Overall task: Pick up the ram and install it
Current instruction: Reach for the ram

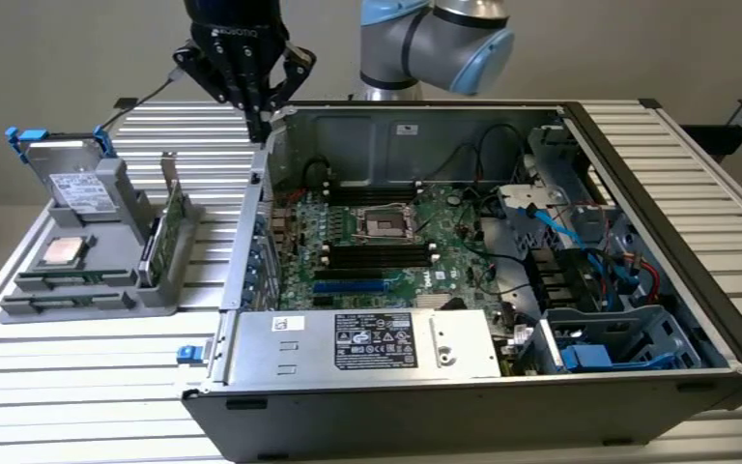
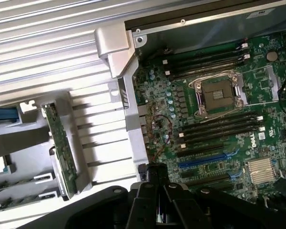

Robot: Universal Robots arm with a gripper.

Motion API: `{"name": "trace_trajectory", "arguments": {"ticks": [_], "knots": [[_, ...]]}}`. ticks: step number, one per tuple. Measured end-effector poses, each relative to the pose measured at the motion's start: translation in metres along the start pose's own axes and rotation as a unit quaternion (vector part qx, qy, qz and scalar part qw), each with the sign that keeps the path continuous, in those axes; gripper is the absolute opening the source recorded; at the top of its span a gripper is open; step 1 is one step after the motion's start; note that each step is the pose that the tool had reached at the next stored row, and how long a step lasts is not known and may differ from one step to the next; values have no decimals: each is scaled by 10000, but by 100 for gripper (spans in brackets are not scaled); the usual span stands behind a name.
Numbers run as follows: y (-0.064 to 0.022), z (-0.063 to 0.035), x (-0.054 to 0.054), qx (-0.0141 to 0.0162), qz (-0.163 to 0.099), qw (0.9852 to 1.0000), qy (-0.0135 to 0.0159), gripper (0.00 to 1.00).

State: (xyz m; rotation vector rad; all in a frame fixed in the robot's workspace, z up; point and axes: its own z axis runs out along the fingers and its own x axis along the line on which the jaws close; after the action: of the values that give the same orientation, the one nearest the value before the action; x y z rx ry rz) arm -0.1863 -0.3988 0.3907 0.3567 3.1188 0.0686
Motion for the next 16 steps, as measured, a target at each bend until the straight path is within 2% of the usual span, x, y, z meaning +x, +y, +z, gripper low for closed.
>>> {"name": "trace_trajectory", "arguments": {"ticks": [8, 16], "knots": [[-82, 49, 347, 5, -8, 10000, 23, 10], [-131, 160, 534, 18, -85, 9999, 82, 10]]}}
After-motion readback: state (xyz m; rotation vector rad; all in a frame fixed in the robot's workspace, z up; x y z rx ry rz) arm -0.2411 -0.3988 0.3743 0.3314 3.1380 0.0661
